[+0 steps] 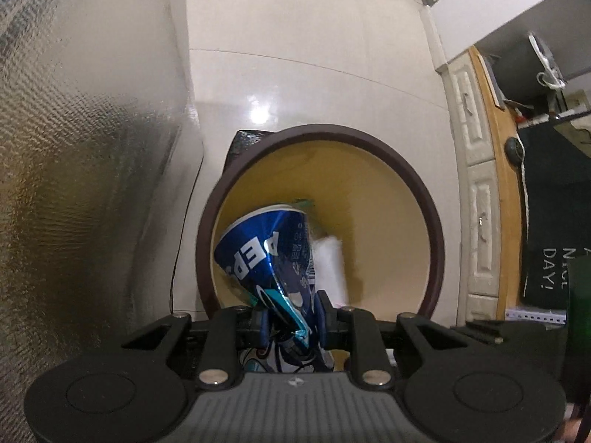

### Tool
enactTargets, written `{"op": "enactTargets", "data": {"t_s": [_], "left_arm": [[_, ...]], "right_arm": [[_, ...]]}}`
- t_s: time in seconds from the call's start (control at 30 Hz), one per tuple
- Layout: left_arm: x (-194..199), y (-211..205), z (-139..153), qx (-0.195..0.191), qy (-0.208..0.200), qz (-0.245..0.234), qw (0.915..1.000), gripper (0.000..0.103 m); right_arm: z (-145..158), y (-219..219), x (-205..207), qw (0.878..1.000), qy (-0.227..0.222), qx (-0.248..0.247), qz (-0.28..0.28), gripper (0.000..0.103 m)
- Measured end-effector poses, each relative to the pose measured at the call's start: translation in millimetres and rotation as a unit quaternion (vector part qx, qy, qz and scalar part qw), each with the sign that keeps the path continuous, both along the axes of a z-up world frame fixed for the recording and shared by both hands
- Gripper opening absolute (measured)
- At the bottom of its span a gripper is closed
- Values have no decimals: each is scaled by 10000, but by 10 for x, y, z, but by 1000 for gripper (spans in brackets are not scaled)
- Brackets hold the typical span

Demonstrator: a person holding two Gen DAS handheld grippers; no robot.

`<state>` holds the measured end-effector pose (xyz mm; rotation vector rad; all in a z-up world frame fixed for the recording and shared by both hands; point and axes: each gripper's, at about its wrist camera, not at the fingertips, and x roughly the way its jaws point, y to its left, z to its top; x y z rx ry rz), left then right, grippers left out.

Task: Collect trash
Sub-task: 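Open the right tool over the bin while the left tool releases the blue can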

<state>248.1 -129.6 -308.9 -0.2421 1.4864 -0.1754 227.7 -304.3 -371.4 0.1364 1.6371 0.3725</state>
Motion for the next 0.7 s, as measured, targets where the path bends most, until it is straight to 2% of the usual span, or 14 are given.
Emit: {"op": "enactTargets", "data": {"t_s": [0.17, 0.7], "left_arm": [[23, 3, -56, -12, 47, 42, 10000, 24], [268, -247, -314, -229, 155, 94, 9996, 24]], "right_arm": [[-46, -5, -39, 10000, 18, -20, 47, 70], [260, -517, 159, 9951, -603, 6, -781, 70]]}}
